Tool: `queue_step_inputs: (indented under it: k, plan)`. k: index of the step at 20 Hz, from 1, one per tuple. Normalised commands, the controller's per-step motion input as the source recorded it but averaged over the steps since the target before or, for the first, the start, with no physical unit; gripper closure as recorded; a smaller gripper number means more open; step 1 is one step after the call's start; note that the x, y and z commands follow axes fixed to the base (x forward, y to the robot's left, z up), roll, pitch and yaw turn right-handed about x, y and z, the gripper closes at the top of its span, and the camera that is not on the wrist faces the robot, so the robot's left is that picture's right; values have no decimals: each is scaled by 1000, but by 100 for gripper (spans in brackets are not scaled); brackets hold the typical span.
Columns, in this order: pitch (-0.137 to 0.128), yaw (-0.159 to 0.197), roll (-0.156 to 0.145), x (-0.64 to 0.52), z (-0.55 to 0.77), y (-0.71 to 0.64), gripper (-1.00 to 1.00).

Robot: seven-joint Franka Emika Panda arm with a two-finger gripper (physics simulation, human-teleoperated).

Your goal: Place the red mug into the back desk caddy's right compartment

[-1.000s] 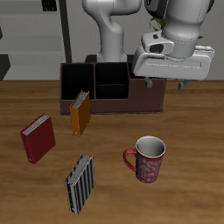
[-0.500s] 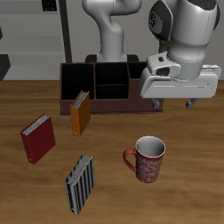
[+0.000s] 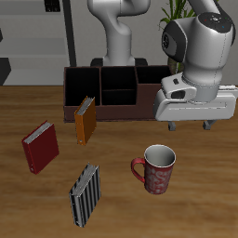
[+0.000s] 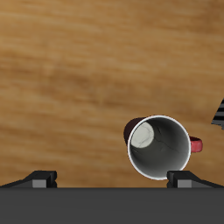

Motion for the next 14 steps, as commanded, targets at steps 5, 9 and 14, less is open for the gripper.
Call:
queue_step_inputs:
  k: [5, 9, 14]
  plan:
    - [-2, -5, 15, 61, -306, 46, -100]
    - [-21, 20, 18, 74, -332, -38, -100]
    - [13, -24, -8, 39, -357, -119, -100]
